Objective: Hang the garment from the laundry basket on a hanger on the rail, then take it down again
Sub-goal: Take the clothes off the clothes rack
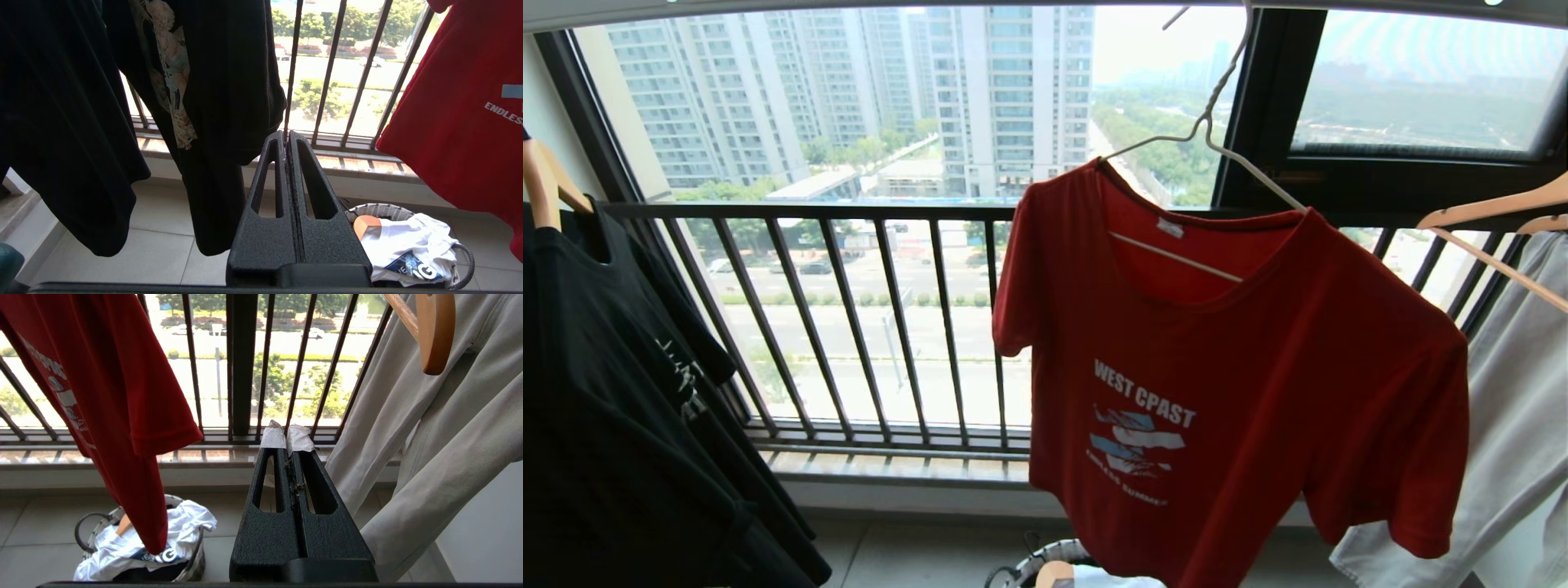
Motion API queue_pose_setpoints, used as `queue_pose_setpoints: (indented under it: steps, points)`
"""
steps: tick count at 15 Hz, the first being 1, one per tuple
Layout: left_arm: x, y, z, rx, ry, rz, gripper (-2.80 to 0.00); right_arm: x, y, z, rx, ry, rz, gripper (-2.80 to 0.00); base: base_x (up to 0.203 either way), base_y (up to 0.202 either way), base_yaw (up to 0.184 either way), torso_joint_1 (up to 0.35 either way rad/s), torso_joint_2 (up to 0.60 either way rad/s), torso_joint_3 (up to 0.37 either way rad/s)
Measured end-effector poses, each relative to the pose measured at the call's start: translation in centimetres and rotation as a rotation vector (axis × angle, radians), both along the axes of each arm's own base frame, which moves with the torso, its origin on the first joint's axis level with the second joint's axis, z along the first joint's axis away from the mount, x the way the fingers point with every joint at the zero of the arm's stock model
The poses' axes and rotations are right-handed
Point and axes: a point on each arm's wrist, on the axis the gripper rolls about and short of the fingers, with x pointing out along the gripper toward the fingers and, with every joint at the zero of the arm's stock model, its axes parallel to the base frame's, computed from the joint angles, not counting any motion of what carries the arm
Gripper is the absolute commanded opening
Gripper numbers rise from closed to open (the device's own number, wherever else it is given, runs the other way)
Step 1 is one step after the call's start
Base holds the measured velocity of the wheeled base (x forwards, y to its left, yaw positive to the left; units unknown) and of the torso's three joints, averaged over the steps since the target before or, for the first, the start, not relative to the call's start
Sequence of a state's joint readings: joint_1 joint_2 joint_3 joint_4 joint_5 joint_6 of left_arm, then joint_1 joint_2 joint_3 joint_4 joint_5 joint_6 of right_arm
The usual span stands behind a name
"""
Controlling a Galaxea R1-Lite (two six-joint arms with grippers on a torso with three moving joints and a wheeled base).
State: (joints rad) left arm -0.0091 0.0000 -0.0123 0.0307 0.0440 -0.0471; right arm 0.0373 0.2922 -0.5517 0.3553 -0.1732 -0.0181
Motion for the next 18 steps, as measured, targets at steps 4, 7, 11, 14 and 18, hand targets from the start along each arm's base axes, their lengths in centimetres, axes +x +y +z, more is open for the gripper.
queue_pose_setpoints:
  steps: [4, 7, 11, 14, 18]
  points:
    - [0.0, 0.0, 0.0, -0.001, 0.0, 0.0, -2.8, -0.6, 0.1, -1.2, -0.056, -0.008, -0.007, -2.8, 0.0, 0.0, 0.0, 0.0, 0.0, 0.0]
    - [0.0, 0.0, 0.0, -0.001, 0.001, 0.0, -2.8, -1.4, 0.2, -3.2, -0.091, -0.034, 0.031, -2.8, 0.0, 0.0, 0.0, 0.0, 0.0, 0.0]
    - [0.0, 0.0, 0.0, -0.001, 0.0, 0.0, -2.8, -0.8, 0.3, -7.2, -0.125, -0.067, 0.08, -2.8, 0.0, 0.0, 0.0, 0.0, 0.0, 0.0]
    - [0.0, 0.0, 0.0, -0.001, 0.0, 0.0, -2.8, 0.4, 0.4, -9.1, -0.12, -0.149, 0.081, -2.8, 0.0, 0.0, 0.0, 0.0, 0.0, 0.0]
    - [0.0, 0.0, 0.0, -0.001, 0.0, 0.0, -2.8, 1.1, 0.5, -10.6, -0.054, -0.17, 0.138, -2.8, 0.0, 0.0, 0.0, 0.0, 0.0, 0.0]
